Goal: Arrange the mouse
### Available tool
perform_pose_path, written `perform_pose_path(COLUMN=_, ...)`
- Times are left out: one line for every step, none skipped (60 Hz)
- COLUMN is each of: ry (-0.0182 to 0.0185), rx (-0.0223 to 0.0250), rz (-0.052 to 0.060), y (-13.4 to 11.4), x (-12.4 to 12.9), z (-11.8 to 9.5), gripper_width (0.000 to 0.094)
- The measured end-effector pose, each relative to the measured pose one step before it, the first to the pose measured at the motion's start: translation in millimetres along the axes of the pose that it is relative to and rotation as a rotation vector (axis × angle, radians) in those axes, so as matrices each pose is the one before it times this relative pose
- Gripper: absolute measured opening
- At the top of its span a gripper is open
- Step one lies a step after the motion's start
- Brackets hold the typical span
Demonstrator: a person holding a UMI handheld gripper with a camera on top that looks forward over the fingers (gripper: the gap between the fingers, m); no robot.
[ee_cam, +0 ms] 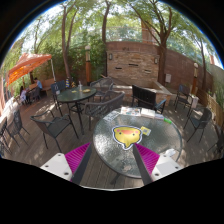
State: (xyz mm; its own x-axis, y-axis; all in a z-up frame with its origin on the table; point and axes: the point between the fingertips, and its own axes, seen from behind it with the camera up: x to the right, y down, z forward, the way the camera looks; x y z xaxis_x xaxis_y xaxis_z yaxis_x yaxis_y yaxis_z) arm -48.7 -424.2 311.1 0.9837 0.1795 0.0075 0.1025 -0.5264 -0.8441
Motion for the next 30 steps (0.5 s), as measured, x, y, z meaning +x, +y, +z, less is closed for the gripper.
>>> perform_pose_path(ry=-0.00049, rx=-0.00470, rz=0.0043, y=1.81, x=-0.02, z=-0.18, gripper_width=0.0852)
perform_pose_path(ry=-0.00055, rx=-0.00503, rz=0.0043, y=2.20, x=0.25, z=-0.12, gripper_width=0.0852)
perform_pose_path(ry=-0.00048, rx=-0.00561, rz=0.0048, y=2.66, x=0.50, z=-0.07, gripper_width=0.0852)
perform_pose_path(ry=-0.00007, rx=-0.00633, rz=0.0045, y=3.21, x=1.11, z=0.03, gripper_width=0.0850)
perform_pose_path(ry=0.00036, rx=-0.00643, rz=0.0047, y=3.49, x=1.72, z=0.09, gripper_width=0.0850)
perform_pose_path(ry=-0.00187, rx=-0.00300, rz=0.0027, y=9.67, x=11.79, z=8.69, gripper_width=0.0851)
perform_pose_path(ry=0.00027, rx=-0.00598, rz=0.0042, y=4.22, x=3.42, z=1.12, gripper_width=0.0853)
perform_pose_path(ry=0.00076, rx=-0.00591, rz=0.0035, y=4.14, x=3.62, z=1.43, gripper_width=0.0852)
perform_pose_path(ry=0.00106, rx=-0.00630, rz=0.0029, y=5.30, x=4.58, z=1.27, gripper_width=0.0852)
perform_pose_path(ry=0.00162, rx=-0.00656, rz=0.0027, y=5.99, x=4.94, z=1.52, gripper_width=0.0853)
perform_pose_path(ry=0.00586, rx=-0.01290, rz=0.0030, y=-6.73, x=-4.84, z=0.17, gripper_width=0.0853)
perform_pose_path(ry=0.00006, rx=-0.00045, rz=0.0030, y=19.42, x=11.82, z=3.45, gripper_width=0.0851)
perform_pose_path(ry=0.00311, rx=-0.00900, rz=0.0035, y=6.64, x=4.78, z=2.46, gripper_width=0.0852)
perform_pose_path(ry=0.00302, rx=-0.00942, rz=0.0043, y=6.84, x=5.46, z=2.83, gripper_width=0.0854)
perform_pose_path(ry=0.00295, rx=-0.00920, rz=0.0046, y=6.90, x=5.67, z=3.08, gripper_width=0.0854)
perform_pose_path(ry=0.00258, rx=-0.00840, rz=0.0052, y=6.55, x=5.69, z=3.58, gripper_width=0.0855)
perform_pose_path(ry=0.00199, rx=-0.01486, rz=0.0040, y=-8.20, x=13.32, z=6.45, gripper_width=0.0854)
perform_pose_path(ry=0.00490, rx=-0.00226, rz=0.0050, y=22.97, x=1.88, z=-0.17, gripper_width=0.0855)
perform_pose_path(ry=0.00465, rx=-0.01002, rz=0.0039, y=6.73, x=8.59, z=4.83, gripper_width=0.0856)
perform_pose_path(ry=0.00583, rx=-0.01013, rz=0.0032, y=6.83, x=9.09, z=5.48, gripper_width=0.0855)
perform_pose_path(ry=0.00644, rx=-0.01008, rz=0.0031, y=7.13, x=9.74, z=5.63, gripper_width=0.0855)
perform_pose_path(ry=0.00517, rx=-0.01690, rz=0.0025, y=-9.88, x=16.21, z=10.02, gripper_width=0.0856)
perform_pose_path(ry=0.00617, rx=-0.00807, rz=0.0029, y=6.86, x=9.81, z=6.02, gripper_width=0.0855)
perform_pose_path(ry=0.00633, rx=-0.00322, rz=0.0024, y=8.72, x=9.30, z=5.31, gripper_width=0.0854)
perform_pose_path(ry=0.00416, rx=-0.00431, rz=0.0007, y=4.58, x=11.54, z=7.59, gripper_width=0.0855)
perform_pose_path(ry=0.01133, rx=0.00374, rz=0.0009, y=24.42, x=-2.34, z=-5.45, gripper_width=0.0852)
perform_pose_path(ry=0.00994, rx=-0.00520, rz=-0.0004, y=6.27, x=10.55, z=6.58, gripper_width=0.0852)
perform_pose_path(ry=0.01142, rx=-0.00942, rz=-0.0004, y=7.82, x=10.14, z=6.79, gripper_width=0.0854)
perform_pose_path(ry=0.01083, rx=-0.01053, rz=-0.0003, y=6.76, x=10.63, z=6.59, gripper_width=0.0856)
perform_pose_path(ry=0.00667, rx=-0.01161, rz=0.0000, y=-0.38, x=12.01, z=7.06, gripper_width=0.0855)
